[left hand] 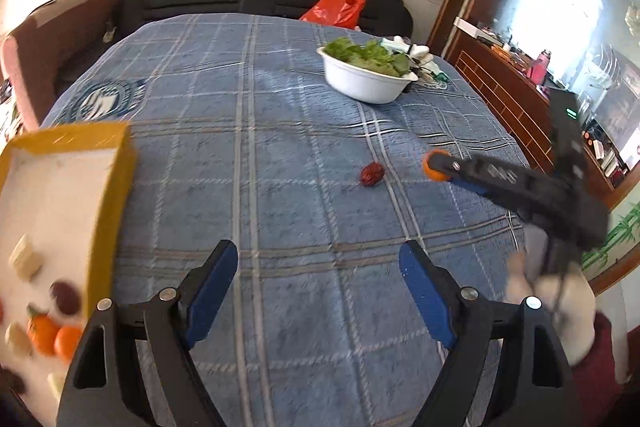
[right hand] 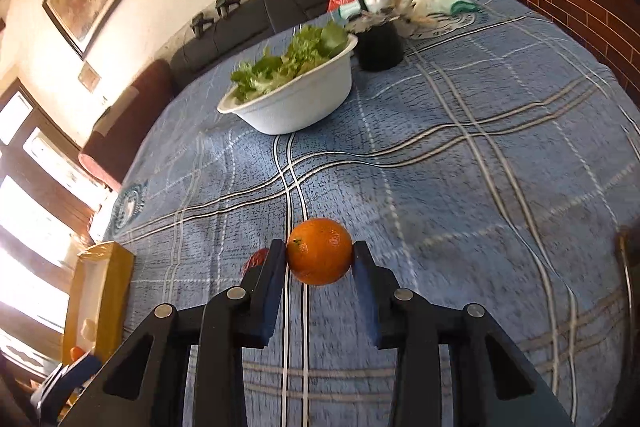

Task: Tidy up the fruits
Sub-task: 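Grasp a red date with the left tool while the right grasps a mandarin, then carry the date and mandarin into the tray and open both tools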

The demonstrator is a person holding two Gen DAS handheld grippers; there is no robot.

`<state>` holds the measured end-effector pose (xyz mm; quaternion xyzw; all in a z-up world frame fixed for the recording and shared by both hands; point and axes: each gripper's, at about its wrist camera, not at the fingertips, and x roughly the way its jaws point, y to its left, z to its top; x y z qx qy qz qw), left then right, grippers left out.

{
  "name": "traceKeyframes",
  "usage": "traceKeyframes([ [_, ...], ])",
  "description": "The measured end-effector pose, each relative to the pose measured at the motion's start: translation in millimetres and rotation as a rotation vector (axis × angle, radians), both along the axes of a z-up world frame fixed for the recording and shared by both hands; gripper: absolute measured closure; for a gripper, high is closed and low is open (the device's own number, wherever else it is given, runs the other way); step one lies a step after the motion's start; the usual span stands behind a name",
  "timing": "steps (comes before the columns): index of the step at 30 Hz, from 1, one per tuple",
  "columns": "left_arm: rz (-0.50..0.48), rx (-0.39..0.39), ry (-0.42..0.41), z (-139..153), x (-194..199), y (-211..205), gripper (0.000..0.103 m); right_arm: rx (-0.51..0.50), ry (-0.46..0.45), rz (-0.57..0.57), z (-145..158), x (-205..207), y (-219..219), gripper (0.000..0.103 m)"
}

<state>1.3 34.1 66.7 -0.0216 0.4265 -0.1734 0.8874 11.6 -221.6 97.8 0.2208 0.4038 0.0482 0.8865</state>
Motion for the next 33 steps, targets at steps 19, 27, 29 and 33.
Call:
traceKeyframes([
  [19,-0.147,0.191,0.025,-58.9,91.0,-105.6,0.084,0.079,-0.053,-0.036,-5.3,-16.6,-33.6,0.066],
  [27,-0.104,0.147,-0.021,-32.6,65.4,-82.5,0.084,0.069,-0.046,-0.037,-7.6,-15.4,-32.3,0.066],
  [29,-0.084,0.121,-0.040,-19.6,52.4,-68.0,0.084,0.059,-0.048,-0.037,-7.6,-14.8,-31.0,0.066],
  [33,-0.021,0.071,-0.070,3.4,25.8,-36.6,0.084,0.034,-0.048,-0.044,-9.3,-14.6,-28.3,0.066],
])
